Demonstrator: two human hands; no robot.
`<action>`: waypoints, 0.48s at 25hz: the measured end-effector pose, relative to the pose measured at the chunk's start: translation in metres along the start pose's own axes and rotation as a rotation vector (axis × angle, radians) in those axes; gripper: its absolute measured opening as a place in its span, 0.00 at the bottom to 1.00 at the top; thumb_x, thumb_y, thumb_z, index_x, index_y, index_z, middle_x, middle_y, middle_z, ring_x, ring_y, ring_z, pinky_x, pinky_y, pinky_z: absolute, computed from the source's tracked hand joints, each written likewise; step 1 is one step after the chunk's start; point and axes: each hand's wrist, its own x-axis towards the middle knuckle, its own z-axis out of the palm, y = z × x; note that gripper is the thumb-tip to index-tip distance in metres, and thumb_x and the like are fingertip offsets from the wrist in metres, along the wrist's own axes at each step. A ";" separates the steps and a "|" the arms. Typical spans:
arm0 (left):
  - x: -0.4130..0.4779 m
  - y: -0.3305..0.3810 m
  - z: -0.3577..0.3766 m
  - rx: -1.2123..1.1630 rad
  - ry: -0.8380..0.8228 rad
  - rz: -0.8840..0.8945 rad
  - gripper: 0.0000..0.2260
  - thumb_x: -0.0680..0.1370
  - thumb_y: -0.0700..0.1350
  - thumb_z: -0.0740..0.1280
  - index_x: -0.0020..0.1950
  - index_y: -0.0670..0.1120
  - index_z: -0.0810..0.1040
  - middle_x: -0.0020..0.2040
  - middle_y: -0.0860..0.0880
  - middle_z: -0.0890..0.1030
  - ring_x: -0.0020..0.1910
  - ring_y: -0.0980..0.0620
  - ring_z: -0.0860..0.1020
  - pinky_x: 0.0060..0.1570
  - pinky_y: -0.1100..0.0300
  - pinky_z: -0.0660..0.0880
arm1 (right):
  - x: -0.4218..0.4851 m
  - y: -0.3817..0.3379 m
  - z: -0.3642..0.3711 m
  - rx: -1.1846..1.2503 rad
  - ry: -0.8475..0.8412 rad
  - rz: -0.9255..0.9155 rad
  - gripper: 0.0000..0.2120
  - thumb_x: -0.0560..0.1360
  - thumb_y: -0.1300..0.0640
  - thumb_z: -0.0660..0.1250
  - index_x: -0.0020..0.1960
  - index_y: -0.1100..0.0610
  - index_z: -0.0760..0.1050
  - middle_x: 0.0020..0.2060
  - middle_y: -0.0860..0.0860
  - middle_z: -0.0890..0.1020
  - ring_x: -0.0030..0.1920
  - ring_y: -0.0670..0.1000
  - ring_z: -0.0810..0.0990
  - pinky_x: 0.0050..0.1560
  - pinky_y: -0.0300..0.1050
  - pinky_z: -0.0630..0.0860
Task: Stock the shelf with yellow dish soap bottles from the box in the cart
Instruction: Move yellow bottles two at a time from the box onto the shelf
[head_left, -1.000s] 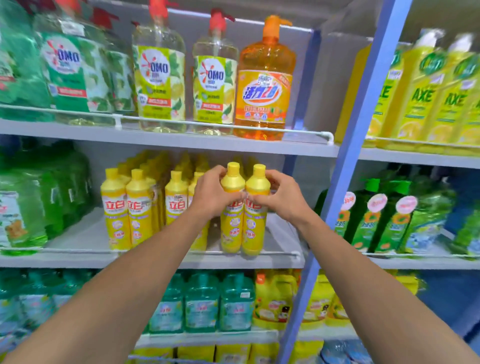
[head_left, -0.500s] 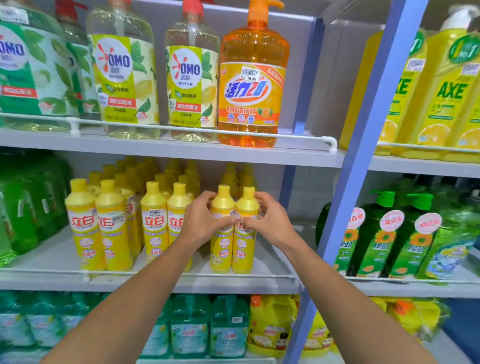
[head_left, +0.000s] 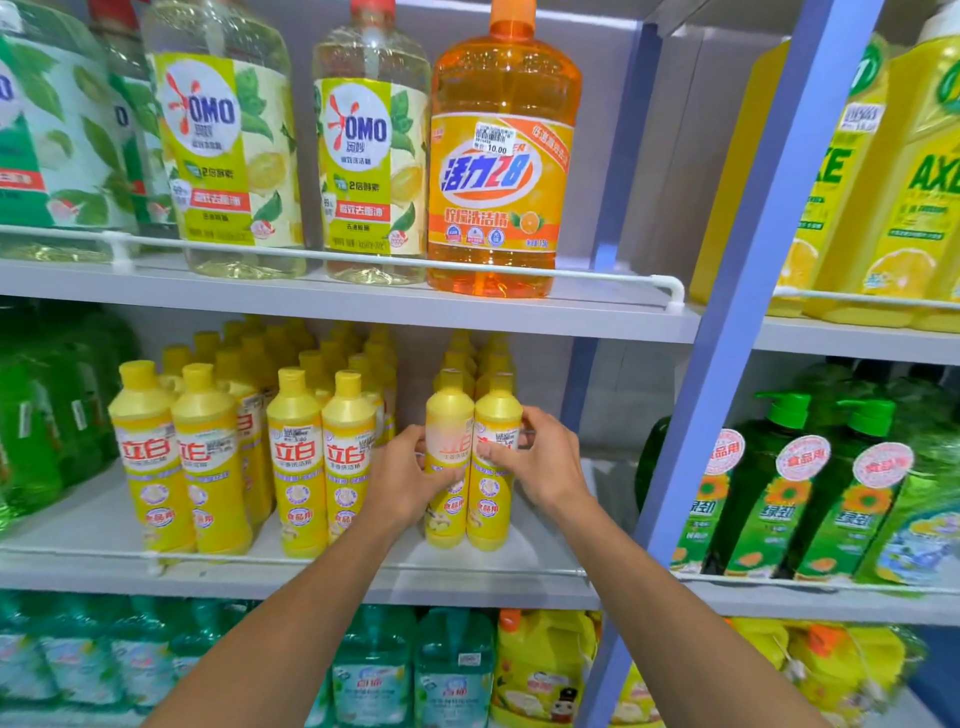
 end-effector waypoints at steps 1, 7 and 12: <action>0.001 -0.001 0.002 0.014 0.006 0.000 0.25 0.66 0.45 0.82 0.60 0.46 0.79 0.49 0.52 0.83 0.44 0.59 0.80 0.42 0.68 0.76 | 0.001 0.001 0.001 0.002 0.002 0.015 0.24 0.66 0.47 0.82 0.58 0.52 0.80 0.52 0.51 0.84 0.50 0.48 0.84 0.53 0.49 0.83; 0.010 -0.004 0.009 0.037 0.019 0.001 0.25 0.67 0.46 0.82 0.60 0.46 0.78 0.53 0.51 0.84 0.49 0.53 0.82 0.52 0.54 0.82 | 0.006 0.007 0.008 0.019 0.025 0.050 0.23 0.66 0.47 0.82 0.56 0.51 0.80 0.52 0.50 0.84 0.50 0.47 0.84 0.53 0.51 0.84; 0.010 -0.007 0.013 0.026 0.029 -0.016 0.25 0.67 0.48 0.81 0.61 0.47 0.78 0.55 0.49 0.84 0.51 0.50 0.83 0.55 0.48 0.81 | -0.004 0.004 0.010 0.064 0.053 0.056 0.23 0.66 0.46 0.81 0.57 0.50 0.79 0.51 0.47 0.85 0.50 0.44 0.85 0.53 0.50 0.84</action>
